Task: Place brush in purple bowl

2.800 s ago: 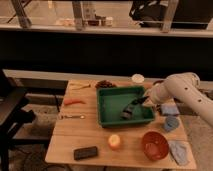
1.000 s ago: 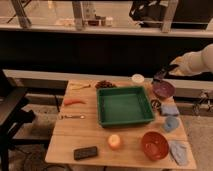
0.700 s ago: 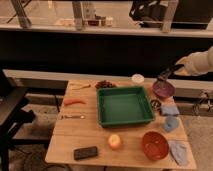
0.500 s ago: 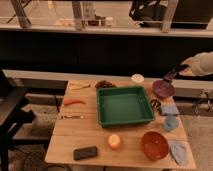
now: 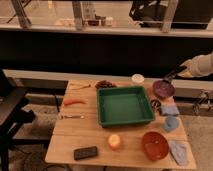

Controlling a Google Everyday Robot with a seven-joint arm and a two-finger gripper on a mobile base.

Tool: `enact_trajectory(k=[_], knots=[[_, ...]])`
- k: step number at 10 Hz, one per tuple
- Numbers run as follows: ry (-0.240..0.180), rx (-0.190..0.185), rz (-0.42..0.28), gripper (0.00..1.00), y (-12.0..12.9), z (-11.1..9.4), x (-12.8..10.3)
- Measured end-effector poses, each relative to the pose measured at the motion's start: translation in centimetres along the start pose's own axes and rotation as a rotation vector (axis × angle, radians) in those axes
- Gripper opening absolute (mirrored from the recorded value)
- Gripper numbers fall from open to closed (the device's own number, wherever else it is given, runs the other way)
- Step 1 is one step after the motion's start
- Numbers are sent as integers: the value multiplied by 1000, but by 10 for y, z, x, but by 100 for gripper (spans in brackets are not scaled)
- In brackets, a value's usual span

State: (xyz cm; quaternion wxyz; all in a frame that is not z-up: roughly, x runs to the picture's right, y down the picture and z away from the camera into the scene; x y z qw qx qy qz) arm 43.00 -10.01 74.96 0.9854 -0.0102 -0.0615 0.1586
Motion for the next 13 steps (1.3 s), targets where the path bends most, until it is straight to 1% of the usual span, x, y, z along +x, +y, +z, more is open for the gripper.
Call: enact_trajectory(k=[4,5,9,13], knots=[[-2,-26,30,1,17,34,16],[-2,-31,36,1,19,40,18],[-13,-46,32,1,27,60,13],[-5,-43,12,1,26,77,11]])
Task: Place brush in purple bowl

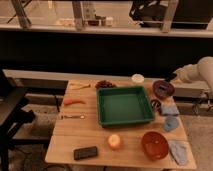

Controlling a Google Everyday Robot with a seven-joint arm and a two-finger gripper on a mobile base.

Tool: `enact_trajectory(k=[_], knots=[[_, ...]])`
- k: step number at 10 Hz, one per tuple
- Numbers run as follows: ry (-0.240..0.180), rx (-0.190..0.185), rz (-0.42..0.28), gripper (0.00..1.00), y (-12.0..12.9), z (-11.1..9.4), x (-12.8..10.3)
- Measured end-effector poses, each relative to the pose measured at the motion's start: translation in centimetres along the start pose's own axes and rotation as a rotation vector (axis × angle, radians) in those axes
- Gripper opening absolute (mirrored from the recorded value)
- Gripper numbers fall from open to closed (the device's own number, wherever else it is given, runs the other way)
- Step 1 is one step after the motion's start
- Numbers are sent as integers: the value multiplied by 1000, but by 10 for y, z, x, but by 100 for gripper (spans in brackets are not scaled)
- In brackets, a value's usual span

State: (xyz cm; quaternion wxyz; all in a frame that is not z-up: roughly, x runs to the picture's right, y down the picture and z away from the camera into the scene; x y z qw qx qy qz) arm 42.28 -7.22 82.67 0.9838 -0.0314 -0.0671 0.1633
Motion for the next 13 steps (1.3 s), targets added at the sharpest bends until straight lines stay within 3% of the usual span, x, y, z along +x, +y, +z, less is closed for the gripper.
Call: enact_trajectory(k=[7,13], knots=[[33,-1,-32,1,-3,22,-1],[64,-12,-38,1,3,26,8]])
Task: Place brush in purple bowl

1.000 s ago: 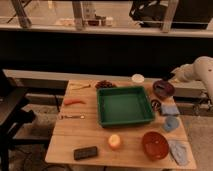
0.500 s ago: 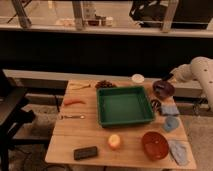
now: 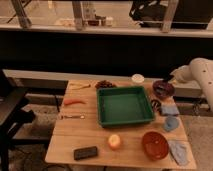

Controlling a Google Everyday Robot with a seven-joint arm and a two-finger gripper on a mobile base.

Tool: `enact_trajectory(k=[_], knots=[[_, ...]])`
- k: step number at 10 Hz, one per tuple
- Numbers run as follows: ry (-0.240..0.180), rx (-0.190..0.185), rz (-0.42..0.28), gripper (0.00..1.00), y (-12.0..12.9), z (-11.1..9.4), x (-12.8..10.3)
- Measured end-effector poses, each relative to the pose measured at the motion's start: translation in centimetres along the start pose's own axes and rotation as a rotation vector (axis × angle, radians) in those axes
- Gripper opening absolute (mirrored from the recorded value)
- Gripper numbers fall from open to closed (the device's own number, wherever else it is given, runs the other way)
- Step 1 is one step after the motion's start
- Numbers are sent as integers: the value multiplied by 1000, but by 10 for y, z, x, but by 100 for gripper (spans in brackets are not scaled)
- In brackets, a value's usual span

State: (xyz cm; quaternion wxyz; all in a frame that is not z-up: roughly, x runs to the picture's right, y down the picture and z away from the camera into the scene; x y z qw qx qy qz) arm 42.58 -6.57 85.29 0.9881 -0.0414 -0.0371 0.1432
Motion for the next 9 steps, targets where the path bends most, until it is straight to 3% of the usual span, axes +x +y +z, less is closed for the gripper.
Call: enact_trajectory(k=[9], knots=[[17,-20,-19,1,10,6,2]])
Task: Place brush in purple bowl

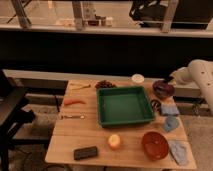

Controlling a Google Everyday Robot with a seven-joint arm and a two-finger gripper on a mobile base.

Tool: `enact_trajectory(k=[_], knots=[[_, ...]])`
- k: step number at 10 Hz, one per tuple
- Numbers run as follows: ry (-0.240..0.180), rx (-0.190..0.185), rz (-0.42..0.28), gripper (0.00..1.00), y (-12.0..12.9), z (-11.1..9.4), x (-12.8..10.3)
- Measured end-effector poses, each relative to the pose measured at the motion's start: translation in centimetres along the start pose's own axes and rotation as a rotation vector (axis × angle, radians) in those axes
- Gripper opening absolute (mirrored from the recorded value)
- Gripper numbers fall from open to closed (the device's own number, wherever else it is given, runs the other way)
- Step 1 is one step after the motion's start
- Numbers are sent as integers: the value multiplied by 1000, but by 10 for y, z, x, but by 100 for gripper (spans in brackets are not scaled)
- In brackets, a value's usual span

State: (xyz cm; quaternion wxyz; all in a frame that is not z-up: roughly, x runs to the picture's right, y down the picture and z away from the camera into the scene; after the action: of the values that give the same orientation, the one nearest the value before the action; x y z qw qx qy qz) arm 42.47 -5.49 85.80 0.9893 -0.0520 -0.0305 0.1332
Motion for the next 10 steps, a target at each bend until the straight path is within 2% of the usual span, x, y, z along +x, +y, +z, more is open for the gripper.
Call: enact_trajectory(k=[10], knots=[[25,-11,-45,1,3,0,-5]])
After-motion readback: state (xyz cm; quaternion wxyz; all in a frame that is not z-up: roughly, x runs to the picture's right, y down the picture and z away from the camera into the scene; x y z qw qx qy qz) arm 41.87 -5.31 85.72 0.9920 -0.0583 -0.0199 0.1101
